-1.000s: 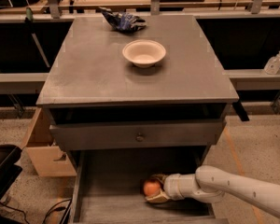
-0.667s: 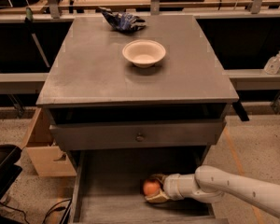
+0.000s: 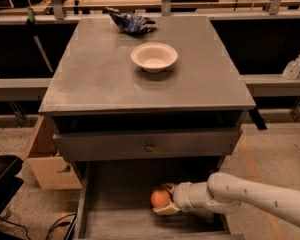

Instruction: Pick orange can from middle drawer and place on counter

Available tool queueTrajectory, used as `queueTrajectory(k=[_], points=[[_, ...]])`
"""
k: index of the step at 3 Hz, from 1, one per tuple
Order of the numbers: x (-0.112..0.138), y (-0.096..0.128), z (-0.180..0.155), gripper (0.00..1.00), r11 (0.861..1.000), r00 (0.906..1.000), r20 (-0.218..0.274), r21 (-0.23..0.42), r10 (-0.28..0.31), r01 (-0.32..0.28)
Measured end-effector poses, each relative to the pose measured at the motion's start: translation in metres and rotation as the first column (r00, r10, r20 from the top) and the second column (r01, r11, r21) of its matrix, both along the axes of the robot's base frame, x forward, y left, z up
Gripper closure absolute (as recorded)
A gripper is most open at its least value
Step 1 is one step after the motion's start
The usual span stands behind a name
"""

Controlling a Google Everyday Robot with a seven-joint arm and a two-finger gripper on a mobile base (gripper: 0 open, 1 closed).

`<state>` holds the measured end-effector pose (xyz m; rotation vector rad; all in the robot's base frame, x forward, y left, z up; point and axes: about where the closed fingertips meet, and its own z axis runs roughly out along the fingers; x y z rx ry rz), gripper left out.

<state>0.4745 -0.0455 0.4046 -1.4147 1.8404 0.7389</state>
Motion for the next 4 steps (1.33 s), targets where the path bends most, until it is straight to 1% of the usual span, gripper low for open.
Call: queueTrajectory(k=[1, 2, 3, 4], points=[[-0.005, -0.011, 0.068, 1.00, 1.000, 0.9996, -0.002, -0.010, -0.027, 0.027], [0.003, -0.041, 0.152, 1.00, 0.997, 0.9966, -0.008, 0.007, -0.082, 0.082], [0.012, -0.071, 0.223, 1.00, 0.990, 0.9924, -0.021, 0.064, -0.121, 0.122], [0.011, -0.097, 0.293, 1.00, 0.982, 0.9880, -0.001, 0.111, -0.154, 0.154]])
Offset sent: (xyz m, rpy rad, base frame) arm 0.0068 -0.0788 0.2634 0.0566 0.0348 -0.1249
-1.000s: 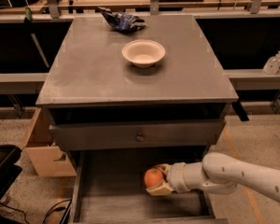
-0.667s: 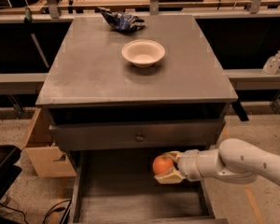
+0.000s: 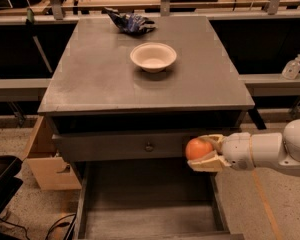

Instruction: Pick orange can from middle drawer and place on counter

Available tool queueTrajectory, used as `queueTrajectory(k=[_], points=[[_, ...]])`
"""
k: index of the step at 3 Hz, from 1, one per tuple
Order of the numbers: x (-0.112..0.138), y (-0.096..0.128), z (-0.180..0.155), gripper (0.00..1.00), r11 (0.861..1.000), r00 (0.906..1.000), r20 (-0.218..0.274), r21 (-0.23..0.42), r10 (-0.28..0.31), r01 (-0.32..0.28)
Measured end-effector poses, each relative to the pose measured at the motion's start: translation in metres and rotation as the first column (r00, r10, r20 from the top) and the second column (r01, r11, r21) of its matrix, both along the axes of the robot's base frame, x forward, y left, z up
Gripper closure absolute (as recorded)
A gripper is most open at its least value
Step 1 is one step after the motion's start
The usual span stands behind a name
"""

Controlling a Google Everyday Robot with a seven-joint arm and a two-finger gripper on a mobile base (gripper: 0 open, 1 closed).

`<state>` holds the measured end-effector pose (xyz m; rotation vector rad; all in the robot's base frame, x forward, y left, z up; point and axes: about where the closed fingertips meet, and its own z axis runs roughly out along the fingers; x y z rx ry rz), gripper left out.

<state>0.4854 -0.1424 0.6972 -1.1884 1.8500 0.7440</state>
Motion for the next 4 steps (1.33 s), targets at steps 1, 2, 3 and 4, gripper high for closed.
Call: queueTrajectory(k=[1, 2, 3, 4], points=[[-0.005, -0.020, 0.064, 1.00, 0.999, 0.9985, 0.045, 0.034, -0.031, 0.030], [-0.003, -0.033, 0.121, 1.00, 0.996, 0.9922, 0.107, 0.072, -0.065, 0.057], [0.007, -0.033, 0.144, 1.00, 0.994, 0.9866, 0.145, 0.087, -0.075, 0.063], [0.007, -0.033, 0.144, 1.00, 0.994, 0.9866, 0.145, 0.087, -0.075, 0.063]])
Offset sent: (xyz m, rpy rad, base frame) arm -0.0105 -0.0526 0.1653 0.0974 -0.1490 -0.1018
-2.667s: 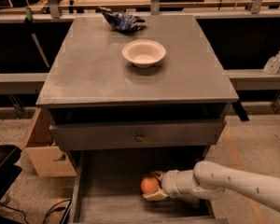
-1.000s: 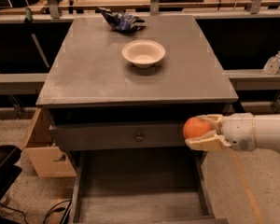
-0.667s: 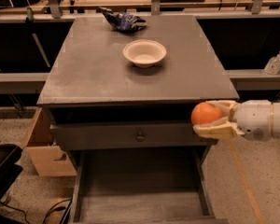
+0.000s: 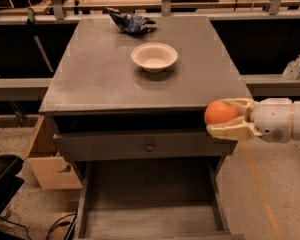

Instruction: Pick orange can from middle drawer and place on counter

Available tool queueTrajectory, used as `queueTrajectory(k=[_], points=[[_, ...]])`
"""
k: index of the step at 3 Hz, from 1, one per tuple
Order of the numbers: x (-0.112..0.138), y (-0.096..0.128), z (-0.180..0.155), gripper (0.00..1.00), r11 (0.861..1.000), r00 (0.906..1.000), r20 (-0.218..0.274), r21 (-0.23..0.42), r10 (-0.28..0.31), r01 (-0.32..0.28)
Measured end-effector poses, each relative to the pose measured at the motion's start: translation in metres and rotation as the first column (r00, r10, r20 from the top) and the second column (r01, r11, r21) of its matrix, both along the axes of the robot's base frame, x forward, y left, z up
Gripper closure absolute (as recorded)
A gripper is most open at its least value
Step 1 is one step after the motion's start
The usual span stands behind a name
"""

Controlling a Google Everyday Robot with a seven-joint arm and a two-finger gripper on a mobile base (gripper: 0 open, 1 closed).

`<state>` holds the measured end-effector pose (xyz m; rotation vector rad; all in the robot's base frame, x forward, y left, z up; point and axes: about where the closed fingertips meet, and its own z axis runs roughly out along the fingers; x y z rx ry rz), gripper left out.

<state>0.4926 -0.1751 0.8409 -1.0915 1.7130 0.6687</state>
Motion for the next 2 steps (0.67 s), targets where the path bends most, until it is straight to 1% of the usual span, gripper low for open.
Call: queueTrajectory(k=[1, 2], points=[[0.019, 0.004, 0.008, 1.00, 1.000, 0.9998, 0.021, 0.001, 0.002, -0.002], [0.054, 0.013, 0.036, 1.00, 0.999, 0.9973, 0.069, -0.025, 0.023, -0.022]])
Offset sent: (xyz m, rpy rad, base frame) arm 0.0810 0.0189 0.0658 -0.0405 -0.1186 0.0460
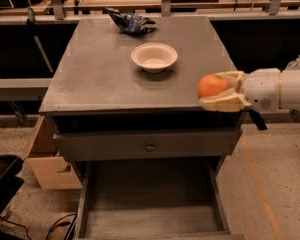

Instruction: Pick orange can from middle drawer and place on counter

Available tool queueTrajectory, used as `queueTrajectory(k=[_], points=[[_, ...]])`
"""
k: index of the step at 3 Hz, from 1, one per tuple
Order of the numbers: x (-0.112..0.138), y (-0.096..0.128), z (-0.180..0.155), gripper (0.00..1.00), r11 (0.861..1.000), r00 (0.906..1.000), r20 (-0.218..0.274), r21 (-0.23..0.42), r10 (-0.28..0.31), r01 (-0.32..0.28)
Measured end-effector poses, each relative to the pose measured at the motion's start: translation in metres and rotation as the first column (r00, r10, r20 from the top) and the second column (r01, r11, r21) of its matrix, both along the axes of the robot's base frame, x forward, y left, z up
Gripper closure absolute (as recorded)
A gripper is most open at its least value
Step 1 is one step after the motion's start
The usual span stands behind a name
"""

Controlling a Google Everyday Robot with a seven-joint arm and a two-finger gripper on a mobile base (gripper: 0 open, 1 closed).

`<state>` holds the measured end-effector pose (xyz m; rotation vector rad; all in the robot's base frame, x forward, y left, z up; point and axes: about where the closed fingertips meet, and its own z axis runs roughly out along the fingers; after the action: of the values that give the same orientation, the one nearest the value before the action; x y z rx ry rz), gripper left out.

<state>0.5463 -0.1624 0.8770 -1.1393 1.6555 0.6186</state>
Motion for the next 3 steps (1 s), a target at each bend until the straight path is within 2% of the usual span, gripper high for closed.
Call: queueTrajectory(k=[2, 3], points=[[0.057, -0.001, 0.012, 1.00, 0.999, 0.9993, 0.037, -0.038, -0.001, 0.003], [0.081, -0.014, 0.015, 1.00, 0.999, 0.9988, 0.047, -0.037, -0.010, 0.012]])
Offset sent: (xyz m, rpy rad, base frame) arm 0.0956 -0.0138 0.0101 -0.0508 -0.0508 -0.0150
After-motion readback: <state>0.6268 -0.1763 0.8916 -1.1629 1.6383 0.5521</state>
